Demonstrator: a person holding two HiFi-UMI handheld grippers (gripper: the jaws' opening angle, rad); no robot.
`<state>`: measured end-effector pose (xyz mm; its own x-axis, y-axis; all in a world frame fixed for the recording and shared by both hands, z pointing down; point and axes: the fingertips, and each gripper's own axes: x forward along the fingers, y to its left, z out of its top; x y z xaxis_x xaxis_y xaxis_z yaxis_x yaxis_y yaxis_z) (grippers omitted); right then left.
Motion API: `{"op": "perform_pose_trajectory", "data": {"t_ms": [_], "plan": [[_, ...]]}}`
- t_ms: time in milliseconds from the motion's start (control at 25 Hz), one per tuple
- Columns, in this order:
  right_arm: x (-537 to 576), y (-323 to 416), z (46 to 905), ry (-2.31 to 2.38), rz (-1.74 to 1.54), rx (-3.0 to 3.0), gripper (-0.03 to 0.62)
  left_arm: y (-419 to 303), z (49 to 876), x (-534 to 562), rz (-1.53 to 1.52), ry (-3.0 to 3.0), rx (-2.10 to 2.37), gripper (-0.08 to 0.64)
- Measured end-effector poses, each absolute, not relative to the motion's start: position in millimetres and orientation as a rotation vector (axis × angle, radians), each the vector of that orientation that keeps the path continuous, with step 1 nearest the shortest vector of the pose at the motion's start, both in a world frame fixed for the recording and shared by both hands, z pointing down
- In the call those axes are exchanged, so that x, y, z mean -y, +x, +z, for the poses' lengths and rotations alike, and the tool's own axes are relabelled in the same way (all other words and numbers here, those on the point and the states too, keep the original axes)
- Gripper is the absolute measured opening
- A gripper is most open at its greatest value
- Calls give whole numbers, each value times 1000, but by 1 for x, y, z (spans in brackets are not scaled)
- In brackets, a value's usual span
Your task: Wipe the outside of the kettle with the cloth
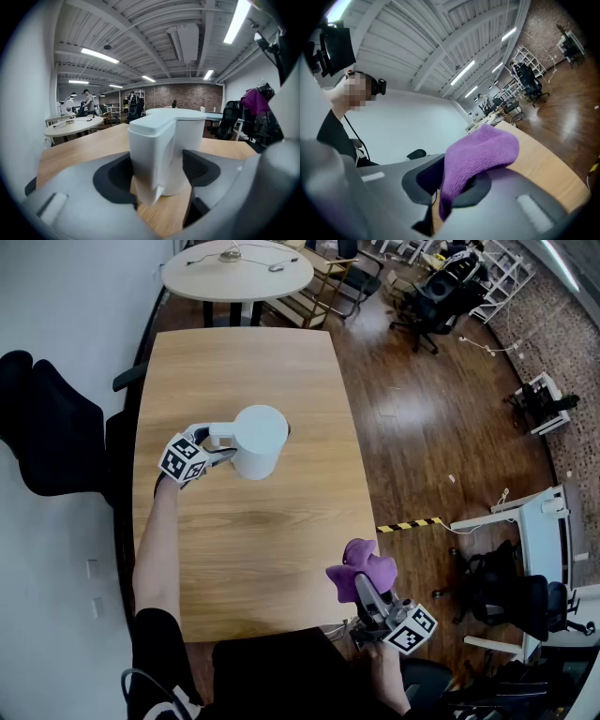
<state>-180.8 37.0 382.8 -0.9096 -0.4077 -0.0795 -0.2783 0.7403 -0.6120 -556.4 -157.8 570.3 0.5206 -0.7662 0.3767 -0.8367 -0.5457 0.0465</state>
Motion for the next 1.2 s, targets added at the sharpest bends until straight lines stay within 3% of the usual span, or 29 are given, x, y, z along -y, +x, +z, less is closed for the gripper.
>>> {"op": "perform_pose_trajectory", "data": {"t_ms": [80, 120, 480, 720, 960, 1200], "plan": [[-29, -169, 386, -543, -929, -2728, 26, -535, 565, 153, 482, 2568, 1343, 291], [-25, -166, 386, -538, -934, -2729, 26, -521, 563, 149, 493, 2585, 1326, 270], [1, -215, 351, -417, -766, -2911, 26, -420, 537, 55, 455, 2524, 1480, 268], [-43, -344, 362, -221, -151, -3496, 26, -402, 536, -48, 501, 2535, 1455, 268], [-137, -430, 426, 562, 529, -3612, 25, -389, 536, -85, 438, 2501, 1483, 270], [-123, -459, 471, 416, 373, -3717, 25, -419, 573, -105, 388, 2537, 1485, 270]]}}
